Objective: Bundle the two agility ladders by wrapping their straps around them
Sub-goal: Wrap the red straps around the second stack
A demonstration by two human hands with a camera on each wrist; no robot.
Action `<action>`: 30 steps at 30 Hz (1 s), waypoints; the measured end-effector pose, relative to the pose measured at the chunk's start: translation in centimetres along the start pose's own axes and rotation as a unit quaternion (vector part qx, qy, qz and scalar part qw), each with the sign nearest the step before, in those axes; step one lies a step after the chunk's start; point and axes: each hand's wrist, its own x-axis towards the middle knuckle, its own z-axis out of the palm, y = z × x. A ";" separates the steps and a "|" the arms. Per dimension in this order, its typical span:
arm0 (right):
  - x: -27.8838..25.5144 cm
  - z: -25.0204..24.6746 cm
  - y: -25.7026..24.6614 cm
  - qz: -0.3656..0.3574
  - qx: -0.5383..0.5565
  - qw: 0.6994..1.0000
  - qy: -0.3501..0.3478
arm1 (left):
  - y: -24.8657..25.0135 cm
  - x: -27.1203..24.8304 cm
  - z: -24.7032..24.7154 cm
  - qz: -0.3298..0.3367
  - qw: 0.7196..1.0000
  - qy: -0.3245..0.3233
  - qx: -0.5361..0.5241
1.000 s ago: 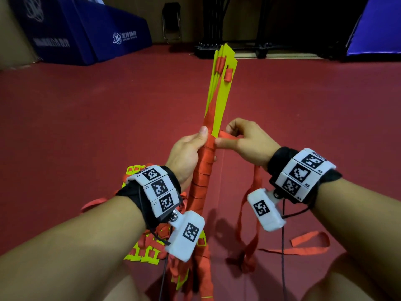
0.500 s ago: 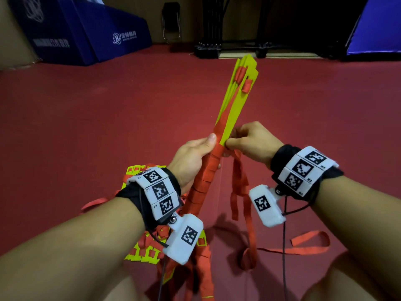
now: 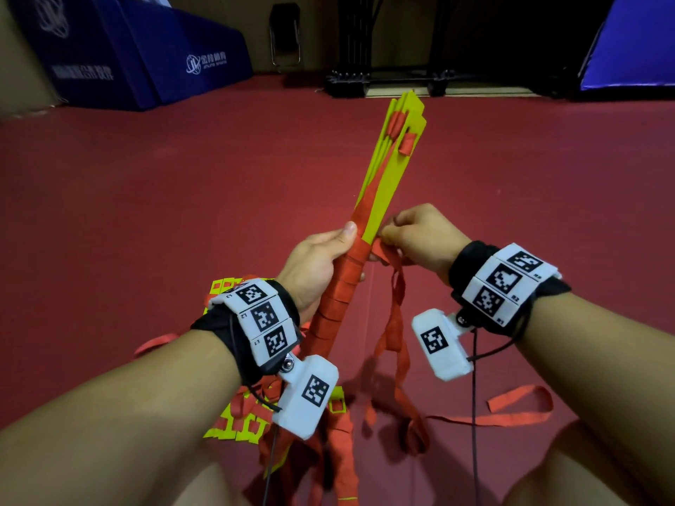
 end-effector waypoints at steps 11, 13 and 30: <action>-0.9 -0.4 -0.3 -0.017 -0.078 0.997 -0.021 | 0.3 0.0 -0.6 -0.003 1.000 0.020 -0.009; -1.0 -0.4 -0.5 -0.022 -0.029 0.999 -0.040 | 0.3 0.0 -0.6 0.000 1.000 0.020 -0.008; -1.6 0.6 -1.8 -0.123 -0.048 0.989 -0.061 | 0.1 0.2 -0.6 0.025 0.999 0.026 -0.003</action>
